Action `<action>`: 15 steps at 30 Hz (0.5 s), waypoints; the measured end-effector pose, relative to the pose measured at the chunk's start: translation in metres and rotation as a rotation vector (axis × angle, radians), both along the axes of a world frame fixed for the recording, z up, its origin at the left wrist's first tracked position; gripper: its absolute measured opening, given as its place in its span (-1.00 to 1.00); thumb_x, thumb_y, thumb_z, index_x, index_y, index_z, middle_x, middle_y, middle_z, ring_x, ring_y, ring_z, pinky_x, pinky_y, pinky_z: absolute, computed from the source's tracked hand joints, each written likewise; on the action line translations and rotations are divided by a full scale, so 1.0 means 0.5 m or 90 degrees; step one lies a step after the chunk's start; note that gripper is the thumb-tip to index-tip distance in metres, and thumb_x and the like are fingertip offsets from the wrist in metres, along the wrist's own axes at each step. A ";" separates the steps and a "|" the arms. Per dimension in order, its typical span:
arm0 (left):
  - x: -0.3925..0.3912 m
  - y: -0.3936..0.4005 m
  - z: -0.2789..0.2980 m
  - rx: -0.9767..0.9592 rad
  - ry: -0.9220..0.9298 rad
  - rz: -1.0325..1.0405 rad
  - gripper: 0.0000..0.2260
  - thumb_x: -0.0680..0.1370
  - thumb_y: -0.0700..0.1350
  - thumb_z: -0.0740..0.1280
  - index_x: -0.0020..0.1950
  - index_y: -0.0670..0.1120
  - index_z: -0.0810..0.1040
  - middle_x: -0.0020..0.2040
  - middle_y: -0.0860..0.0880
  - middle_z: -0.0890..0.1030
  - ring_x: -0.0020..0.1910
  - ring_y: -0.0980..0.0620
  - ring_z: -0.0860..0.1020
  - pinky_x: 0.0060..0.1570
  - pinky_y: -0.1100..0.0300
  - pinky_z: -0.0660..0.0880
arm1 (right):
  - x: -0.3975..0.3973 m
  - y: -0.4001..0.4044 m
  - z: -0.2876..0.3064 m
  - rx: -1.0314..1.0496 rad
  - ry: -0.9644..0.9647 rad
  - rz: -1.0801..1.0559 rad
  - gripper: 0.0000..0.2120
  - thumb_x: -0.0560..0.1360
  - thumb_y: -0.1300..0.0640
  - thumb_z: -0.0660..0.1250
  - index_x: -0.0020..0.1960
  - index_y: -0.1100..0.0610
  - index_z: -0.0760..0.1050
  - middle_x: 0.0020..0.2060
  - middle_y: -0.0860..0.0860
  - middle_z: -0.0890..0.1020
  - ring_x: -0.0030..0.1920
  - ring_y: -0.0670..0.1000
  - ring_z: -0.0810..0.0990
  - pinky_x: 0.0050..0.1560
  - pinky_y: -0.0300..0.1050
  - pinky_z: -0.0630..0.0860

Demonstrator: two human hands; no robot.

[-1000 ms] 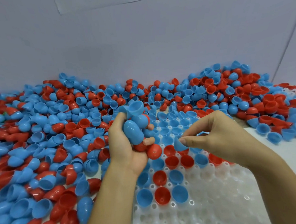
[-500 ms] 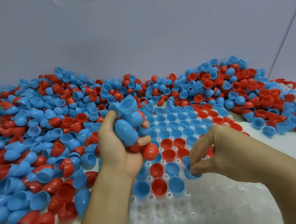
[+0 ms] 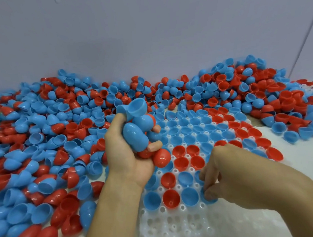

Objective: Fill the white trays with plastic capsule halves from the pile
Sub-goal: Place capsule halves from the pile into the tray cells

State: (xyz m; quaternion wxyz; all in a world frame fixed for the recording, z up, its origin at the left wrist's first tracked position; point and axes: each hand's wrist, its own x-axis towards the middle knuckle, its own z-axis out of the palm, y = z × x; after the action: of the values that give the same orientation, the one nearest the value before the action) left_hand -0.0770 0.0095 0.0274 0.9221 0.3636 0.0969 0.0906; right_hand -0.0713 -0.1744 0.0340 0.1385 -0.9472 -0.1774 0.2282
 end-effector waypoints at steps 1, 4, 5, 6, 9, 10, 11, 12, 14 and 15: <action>0.001 0.000 0.000 -0.001 0.003 0.001 -0.69 0.64 0.06 0.16 -0.10 -0.14 0.49 -0.32 -0.09 0.49 -0.35 0.04 0.46 -0.64 0.34 0.26 | -0.001 -0.006 0.004 0.005 -0.010 0.003 -0.95 0.42 0.04 0.53 -0.12 -0.03 0.71 -0.06 -0.09 0.72 -0.04 -0.05 0.70 -0.02 -0.04 0.67; 0.003 0.002 -0.001 -0.005 0.004 0.005 -0.67 0.65 0.06 0.15 -0.12 -0.15 0.50 -0.34 -0.09 0.49 -0.35 0.03 0.45 -0.64 0.34 0.25 | -0.004 -0.015 0.017 0.057 -0.028 0.003 -0.91 0.41 0.00 0.54 -0.16 -0.20 0.70 -0.10 -0.34 0.67 -0.14 -0.24 0.65 -0.11 -0.22 0.63; 0.003 0.003 -0.002 -0.006 0.004 0.006 -0.67 0.65 0.06 0.15 -0.13 -0.15 0.50 -0.34 -0.08 0.50 -0.35 0.03 0.45 -0.64 0.33 0.25 | -0.003 -0.015 0.018 0.076 -0.040 0.004 -0.90 0.41 -0.01 0.54 -0.17 -0.23 0.69 -0.12 -0.37 0.66 -0.16 -0.26 0.63 -0.14 -0.26 0.60; 0.004 0.004 -0.002 -0.007 0.004 0.006 -0.66 0.65 0.06 0.15 -0.13 -0.15 0.50 -0.34 -0.08 0.50 -0.35 0.03 0.45 -0.64 0.33 0.25 | -0.002 -0.015 0.017 0.091 -0.056 0.005 -0.90 0.40 -0.04 0.54 -0.18 -0.25 0.68 -0.16 -0.37 0.65 -0.17 -0.27 0.62 -0.19 -0.29 0.57; 0.006 0.005 -0.005 -0.010 -0.003 0.006 -0.66 0.65 0.07 0.15 -0.10 -0.15 0.50 -0.34 -0.08 0.50 -0.35 0.03 0.45 -0.63 0.33 0.26 | 0.002 -0.008 0.011 0.095 -0.102 -0.006 -0.91 0.37 -0.10 0.56 -0.18 -0.24 0.67 -0.28 -0.35 0.57 -0.22 -0.24 0.58 -0.39 -0.36 0.44; 0.006 0.006 -0.006 -0.011 -0.005 0.005 -0.66 0.66 0.07 0.14 -0.10 -0.15 0.50 -0.34 -0.08 0.50 -0.36 0.03 0.45 -0.63 0.34 0.26 | 0.004 -0.006 0.008 0.086 -0.103 -0.007 -0.91 0.37 -0.09 0.56 -0.18 -0.22 0.67 -0.27 -0.33 0.58 -0.22 -0.21 0.58 -0.39 -0.34 0.46; 0.007 0.007 -0.006 -0.011 -0.008 0.004 -0.66 0.66 0.07 0.13 -0.10 -0.16 0.50 -0.34 -0.08 0.49 -0.36 0.03 0.45 -0.63 0.34 0.26 | 0.006 -0.004 0.004 0.078 -0.101 -0.005 -0.92 0.37 -0.06 0.57 -0.17 -0.19 0.68 -0.26 -0.30 0.61 -0.22 -0.17 0.60 -0.35 -0.31 0.51; 0.008 0.007 -0.008 -0.009 -0.009 0.003 -0.66 0.66 0.07 0.13 -0.10 -0.16 0.49 -0.34 -0.08 0.49 -0.36 0.03 0.45 -0.63 0.34 0.26 | 0.009 -0.001 0.000 0.071 -0.099 -0.005 -0.92 0.37 -0.04 0.57 -0.17 -0.17 0.69 -0.26 -0.26 0.63 -0.23 -0.14 0.62 -0.31 -0.27 0.55; 0.010 0.007 -0.008 -0.004 -0.005 0.002 -0.66 0.66 0.07 0.14 -0.10 -0.16 0.49 -0.33 -0.09 0.49 -0.35 0.03 0.45 -0.64 0.33 0.26 | 0.012 0.000 -0.005 0.066 -0.097 -0.005 -0.92 0.37 -0.03 0.58 -0.19 -0.16 0.69 -0.29 -0.24 0.65 -0.24 -0.11 0.63 -0.32 -0.25 0.55; 0.011 0.006 -0.009 -0.006 -0.002 0.000 -0.67 0.65 0.07 0.15 -0.10 -0.16 0.50 -0.32 -0.09 0.49 -0.35 0.03 0.45 -0.64 0.33 0.26 | 0.013 -0.002 -0.006 0.069 -0.095 -0.004 -0.92 0.37 -0.03 0.58 -0.19 -0.17 0.69 -0.29 -0.24 0.65 -0.24 -0.11 0.63 -0.33 -0.25 0.54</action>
State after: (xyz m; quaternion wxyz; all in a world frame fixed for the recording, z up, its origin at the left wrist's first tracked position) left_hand -0.0717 0.0127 0.0230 0.9239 0.3592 0.0959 0.0908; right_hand -0.0646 -0.1752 0.0312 0.1765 -0.9532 -0.1965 0.1469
